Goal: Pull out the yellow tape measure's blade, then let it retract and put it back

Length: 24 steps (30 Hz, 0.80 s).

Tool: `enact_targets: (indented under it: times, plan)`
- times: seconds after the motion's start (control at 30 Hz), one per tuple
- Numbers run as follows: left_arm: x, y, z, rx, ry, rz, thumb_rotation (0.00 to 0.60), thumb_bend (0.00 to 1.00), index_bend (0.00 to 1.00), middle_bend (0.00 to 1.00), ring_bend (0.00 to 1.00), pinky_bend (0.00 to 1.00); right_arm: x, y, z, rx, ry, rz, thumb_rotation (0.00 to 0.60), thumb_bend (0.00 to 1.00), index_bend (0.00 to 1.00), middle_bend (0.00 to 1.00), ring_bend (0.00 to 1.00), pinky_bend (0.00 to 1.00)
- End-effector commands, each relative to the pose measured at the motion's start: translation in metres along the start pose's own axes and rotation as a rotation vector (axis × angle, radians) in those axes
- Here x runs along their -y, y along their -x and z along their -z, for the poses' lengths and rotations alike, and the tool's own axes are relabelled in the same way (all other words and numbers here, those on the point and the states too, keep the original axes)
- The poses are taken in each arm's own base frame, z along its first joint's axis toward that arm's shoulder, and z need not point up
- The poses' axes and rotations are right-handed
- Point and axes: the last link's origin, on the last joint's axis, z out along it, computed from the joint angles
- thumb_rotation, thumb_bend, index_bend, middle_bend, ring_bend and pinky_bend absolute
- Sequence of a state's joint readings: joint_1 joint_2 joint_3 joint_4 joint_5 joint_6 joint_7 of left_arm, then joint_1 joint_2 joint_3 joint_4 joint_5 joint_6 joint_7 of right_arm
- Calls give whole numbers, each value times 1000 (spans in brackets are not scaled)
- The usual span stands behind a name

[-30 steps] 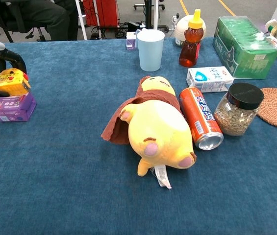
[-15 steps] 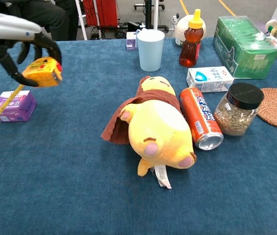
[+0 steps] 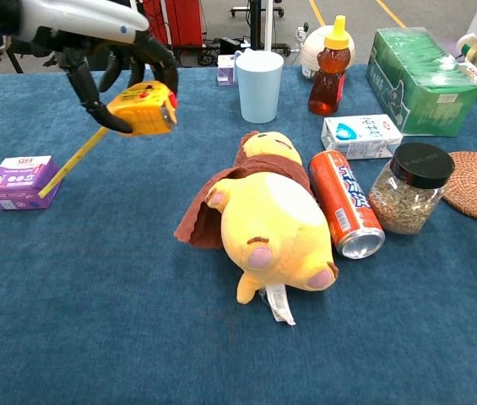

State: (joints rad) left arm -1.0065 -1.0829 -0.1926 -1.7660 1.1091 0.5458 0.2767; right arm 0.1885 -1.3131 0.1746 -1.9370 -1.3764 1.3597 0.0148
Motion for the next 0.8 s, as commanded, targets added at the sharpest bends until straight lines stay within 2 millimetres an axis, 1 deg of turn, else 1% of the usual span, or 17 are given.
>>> enact_targets:
  times: [0.03,0.07,0.17,0.3,0.53,0.8]
  plan:
    - [-15,-8,-9,8,38,-8,600,346,543,411,398,509,7,7,-7,-5,-13,-54,502,330,63,124,147,231]
    - [-26,-14,-15,2,65,-6,600,346,544,411,398,509,13,11,-11,-5,-25,-91,505,326,56,119,144,228]
    - [-38,-22,-26,7,83,1,600,347,544,412,399,509,19,19,-15,-8,-32,-122,506,301,33,105,134,211]
    - [-46,-28,-34,3,84,0,600,346,546,415,403,509,22,28,-19,1,-30,-142,507,278,2,81,118,204]
    - [-59,-37,-46,-2,73,3,600,346,548,418,405,509,30,44,-28,19,-35,-158,504,273,0,62,104,200]
    - [-69,-38,-58,2,49,-6,600,346,551,420,411,510,44,65,-36,55,-55,-140,507,273,0,46,95,199]
